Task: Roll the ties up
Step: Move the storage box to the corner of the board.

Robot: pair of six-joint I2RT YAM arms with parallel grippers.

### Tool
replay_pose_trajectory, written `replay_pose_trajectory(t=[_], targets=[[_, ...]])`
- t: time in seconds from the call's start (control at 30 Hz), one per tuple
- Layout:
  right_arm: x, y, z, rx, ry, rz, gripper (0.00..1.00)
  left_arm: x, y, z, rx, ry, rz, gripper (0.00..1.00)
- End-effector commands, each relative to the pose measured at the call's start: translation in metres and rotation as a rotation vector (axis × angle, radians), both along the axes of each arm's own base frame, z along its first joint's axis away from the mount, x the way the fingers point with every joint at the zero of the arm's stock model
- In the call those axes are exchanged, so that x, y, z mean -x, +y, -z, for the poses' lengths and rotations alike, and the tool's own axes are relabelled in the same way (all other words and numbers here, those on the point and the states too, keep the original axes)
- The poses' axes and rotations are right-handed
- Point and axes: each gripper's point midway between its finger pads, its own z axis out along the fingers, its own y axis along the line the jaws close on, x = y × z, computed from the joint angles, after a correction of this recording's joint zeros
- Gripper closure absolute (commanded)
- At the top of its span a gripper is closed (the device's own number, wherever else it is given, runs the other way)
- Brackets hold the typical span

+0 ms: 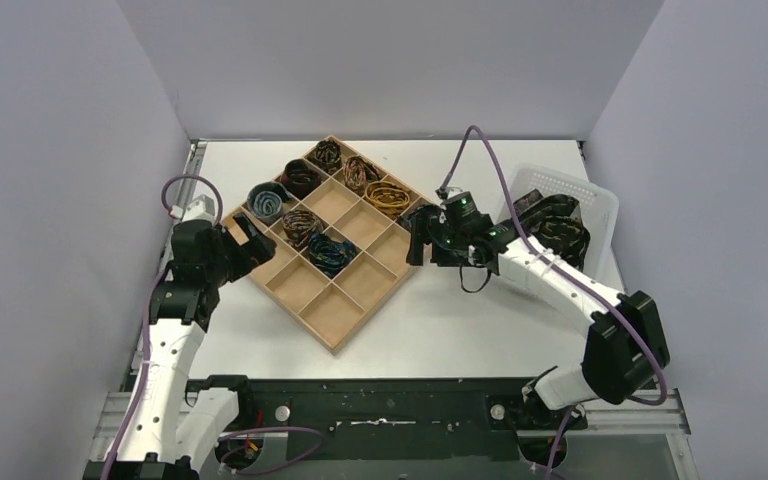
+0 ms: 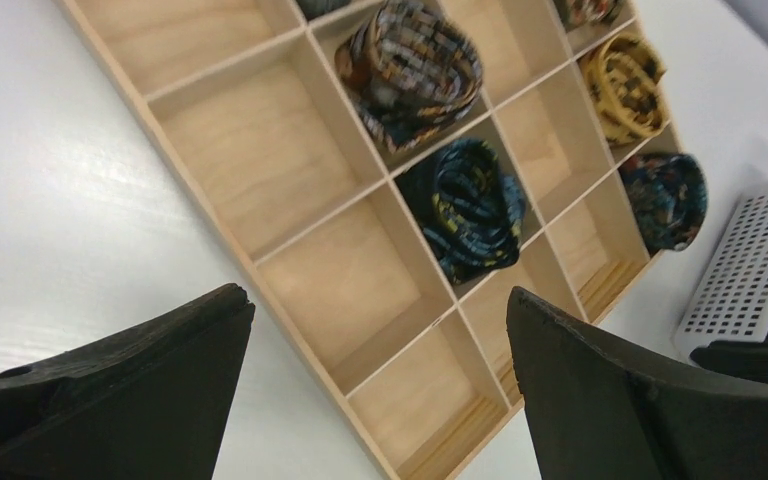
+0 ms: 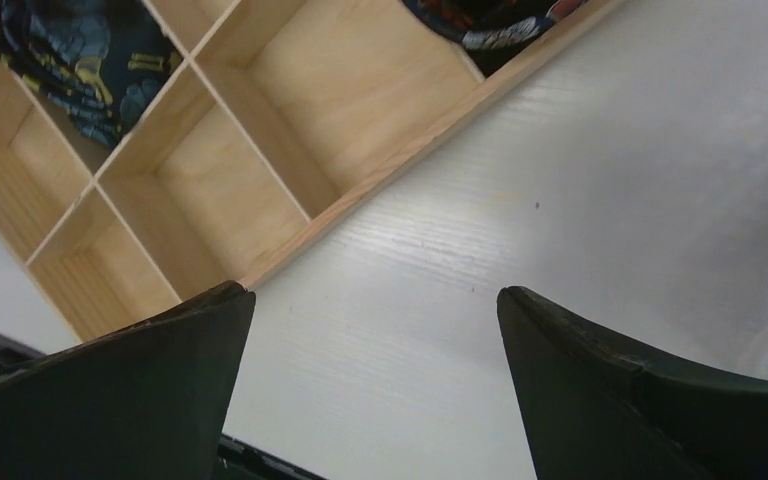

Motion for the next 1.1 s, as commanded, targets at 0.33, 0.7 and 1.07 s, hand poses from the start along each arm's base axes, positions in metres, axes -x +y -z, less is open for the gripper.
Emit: replay_pose_trajectory(t=[0.33, 0.7, 1.07], targets=[[-0.116, -0.025, -0.017, 0.185, -0.142, 0.407, 0.00, 0.026, 0.009, 0.068, 0.067, 0.196, -0.135, 0.03], [-0.199, 0.009, 0.009, 0.094, -0.136, 0.031, 0.00, 0.018, -0.011, 0.100, 0.203, 0.228, -0.118, 0.03], [-0.237, 0.081, 0.025, -0.072, -0.177, -0.320, 0.00, 0.028, -0.029, 0.122, 0.306, 0.233, -0.072, 0.05]])
